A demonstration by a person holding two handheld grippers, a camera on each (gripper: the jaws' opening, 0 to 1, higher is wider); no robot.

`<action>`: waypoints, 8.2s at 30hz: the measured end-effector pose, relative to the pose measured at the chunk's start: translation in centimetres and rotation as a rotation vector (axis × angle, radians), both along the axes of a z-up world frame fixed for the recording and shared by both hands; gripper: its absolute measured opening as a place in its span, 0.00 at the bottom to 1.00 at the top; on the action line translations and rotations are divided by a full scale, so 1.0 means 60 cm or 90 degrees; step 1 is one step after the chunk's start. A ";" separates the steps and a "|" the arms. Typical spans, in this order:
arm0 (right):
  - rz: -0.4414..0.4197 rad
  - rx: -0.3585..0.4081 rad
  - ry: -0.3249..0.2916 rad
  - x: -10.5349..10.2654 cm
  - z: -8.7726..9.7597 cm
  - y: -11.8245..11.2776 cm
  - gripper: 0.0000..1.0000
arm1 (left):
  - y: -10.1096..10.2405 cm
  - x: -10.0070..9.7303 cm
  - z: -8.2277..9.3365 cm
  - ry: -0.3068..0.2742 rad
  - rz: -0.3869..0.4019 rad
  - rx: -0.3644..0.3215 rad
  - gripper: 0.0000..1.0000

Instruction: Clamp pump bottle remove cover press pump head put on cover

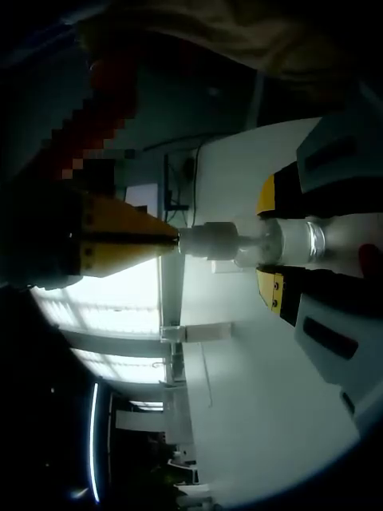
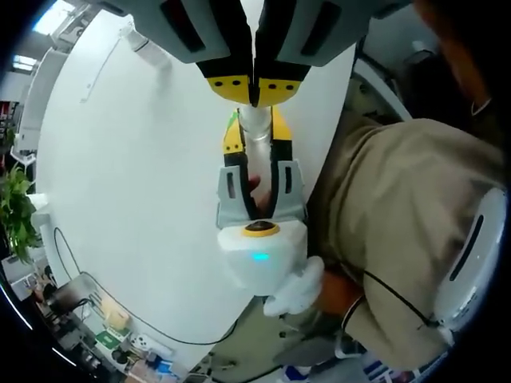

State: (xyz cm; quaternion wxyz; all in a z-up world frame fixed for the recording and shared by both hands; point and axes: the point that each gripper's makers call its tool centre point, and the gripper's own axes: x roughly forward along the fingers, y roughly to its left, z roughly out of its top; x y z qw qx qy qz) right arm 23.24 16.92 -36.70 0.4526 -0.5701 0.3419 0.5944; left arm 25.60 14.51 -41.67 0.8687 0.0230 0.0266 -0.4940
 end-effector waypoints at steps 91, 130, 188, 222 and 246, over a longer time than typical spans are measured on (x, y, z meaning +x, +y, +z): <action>-0.014 0.000 -0.005 0.001 0.001 0.000 0.00 | -0.001 -0.001 0.000 0.001 0.001 0.000 0.14; -0.006 0.021 0.001 0.001 0.011 0.000 0.00 | -0.001 -0.001 0.000 0.001 0.000 0.000 0.14; -0.009 0.026 0.009 -0.001 0.001 -0.001 0.00 | -0.002 -0.002 0.000 -0.001 0.001 0.001 0.14; 0.008 0.027 -0.009 0.000 0.012 0.000 0.00 | -0.001 -0.002 0.000 -0.001 0.002 0.001 0.14; 0.007 0.022 -0.008 0.000 0.012 -0.001 0.00 | -0.002 -0.002 0.000 -0.002 0.002 0.002 0.14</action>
